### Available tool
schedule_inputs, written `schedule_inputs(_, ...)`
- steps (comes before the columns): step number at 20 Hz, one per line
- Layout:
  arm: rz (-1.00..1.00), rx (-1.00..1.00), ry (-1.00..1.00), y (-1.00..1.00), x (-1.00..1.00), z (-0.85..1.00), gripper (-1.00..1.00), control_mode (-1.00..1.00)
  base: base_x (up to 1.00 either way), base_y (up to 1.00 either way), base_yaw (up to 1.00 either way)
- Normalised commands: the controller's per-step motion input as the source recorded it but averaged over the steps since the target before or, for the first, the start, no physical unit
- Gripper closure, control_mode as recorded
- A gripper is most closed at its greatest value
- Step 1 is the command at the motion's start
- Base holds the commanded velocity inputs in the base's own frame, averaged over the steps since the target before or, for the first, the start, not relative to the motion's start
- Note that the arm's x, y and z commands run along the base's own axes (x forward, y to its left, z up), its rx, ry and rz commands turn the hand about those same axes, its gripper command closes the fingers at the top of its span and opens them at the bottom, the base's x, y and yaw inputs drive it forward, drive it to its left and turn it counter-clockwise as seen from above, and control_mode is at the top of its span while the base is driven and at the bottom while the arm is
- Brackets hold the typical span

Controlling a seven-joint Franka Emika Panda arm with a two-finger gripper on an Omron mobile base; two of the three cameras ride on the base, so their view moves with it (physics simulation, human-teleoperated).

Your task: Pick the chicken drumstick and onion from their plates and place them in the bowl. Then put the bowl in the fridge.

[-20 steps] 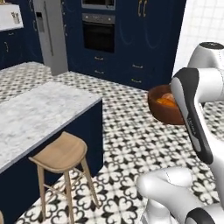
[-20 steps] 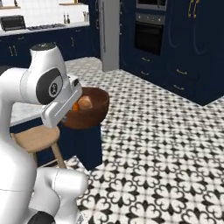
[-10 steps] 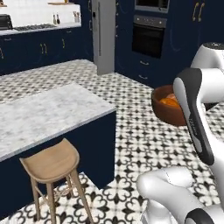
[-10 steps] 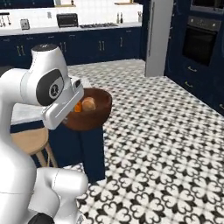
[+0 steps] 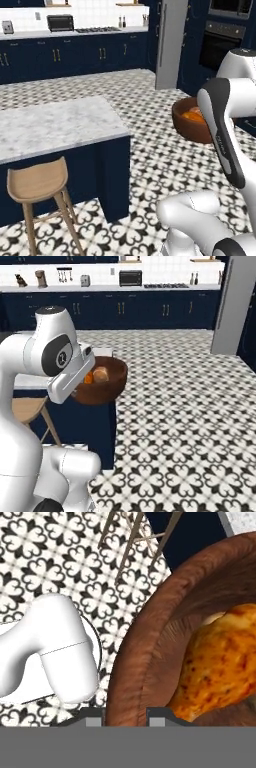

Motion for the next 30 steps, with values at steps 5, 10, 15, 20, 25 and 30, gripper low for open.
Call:
schedule_inputs(5,0.0,0.0,0.0,0.0,0.0,0.0,1.0,1.0,0.08,-1.0,0.37)
schedule_inputs(10,0.0,0.0,0.0,0.0,0.0,0.0,1.0,1.0,0.38,-1.0,0.18)
schedule_inputs(15,0.0,0.0,0.0,0.0,0.0,0.0,1.0,1.0,0.77,-1.0,0.0)
schedule_inputs(20,0.0,0.0,0.0,0.0,0.0,0.0,1.0,1.0,1.0,-0.61,0.05)
schedule_inputs(25,0.0,0.0,0.0,0.0,0.0,0.0,1.0,1.0,1.0,0.0,0.21)
schedule_inputs(30,0.0,0.0,0.0,0.0,0.0,0.0,1.0,1.0,1.0,-0.19,0.1)
